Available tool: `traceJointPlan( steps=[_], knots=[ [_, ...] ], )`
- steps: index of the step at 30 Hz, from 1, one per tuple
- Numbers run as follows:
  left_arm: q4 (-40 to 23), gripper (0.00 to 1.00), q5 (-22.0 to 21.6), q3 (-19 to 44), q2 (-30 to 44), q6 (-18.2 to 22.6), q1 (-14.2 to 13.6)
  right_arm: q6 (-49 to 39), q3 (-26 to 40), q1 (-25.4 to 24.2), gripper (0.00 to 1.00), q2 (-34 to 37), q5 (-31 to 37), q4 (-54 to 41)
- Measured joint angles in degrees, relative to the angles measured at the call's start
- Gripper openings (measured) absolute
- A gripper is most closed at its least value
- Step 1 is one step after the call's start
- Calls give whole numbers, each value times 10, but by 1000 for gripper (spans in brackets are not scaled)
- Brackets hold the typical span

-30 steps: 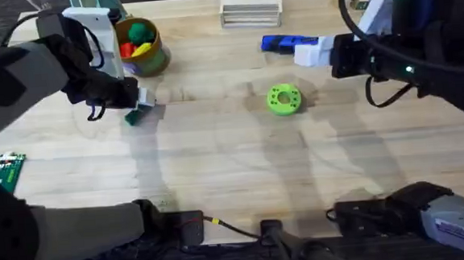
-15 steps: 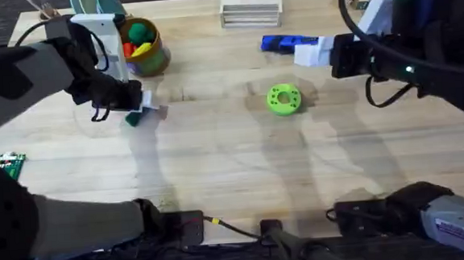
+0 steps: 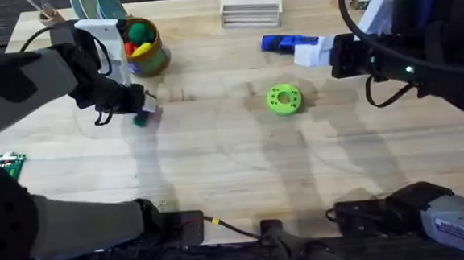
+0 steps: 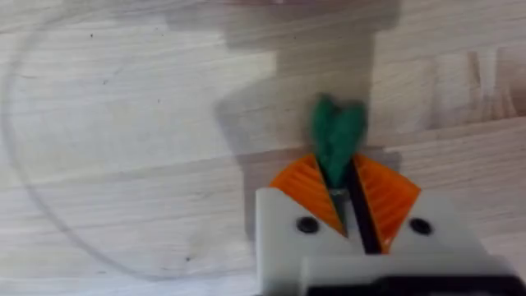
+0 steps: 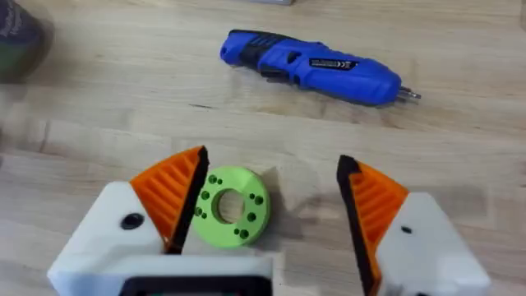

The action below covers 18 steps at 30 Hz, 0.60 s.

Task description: Pick up the gripper from the table and insert it into the empty holder that is missing its gripper. Then pick up a screw, insert it into the mounting hole, and use the screwdriver to tighten it. Finally, clean up the table by picking up the vegetable and placing it into the bucket.

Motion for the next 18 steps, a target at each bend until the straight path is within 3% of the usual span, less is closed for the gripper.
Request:
traceJointPlan(
  steps=[4, 13, 18],
  knots=[
    [3, 24, 1, 0, -1, 2, -1, 0, 0, 0, 994, 0, 0, 0],
    [1, 16, 4, 0, -12, 2, -1, 0, 0, 0, 994, 0, 0, 0],
    [-1, 15, 11, -2, -87, -6, -1, 0, 0, 0, 994, 0, 0, 0]
  ],
)
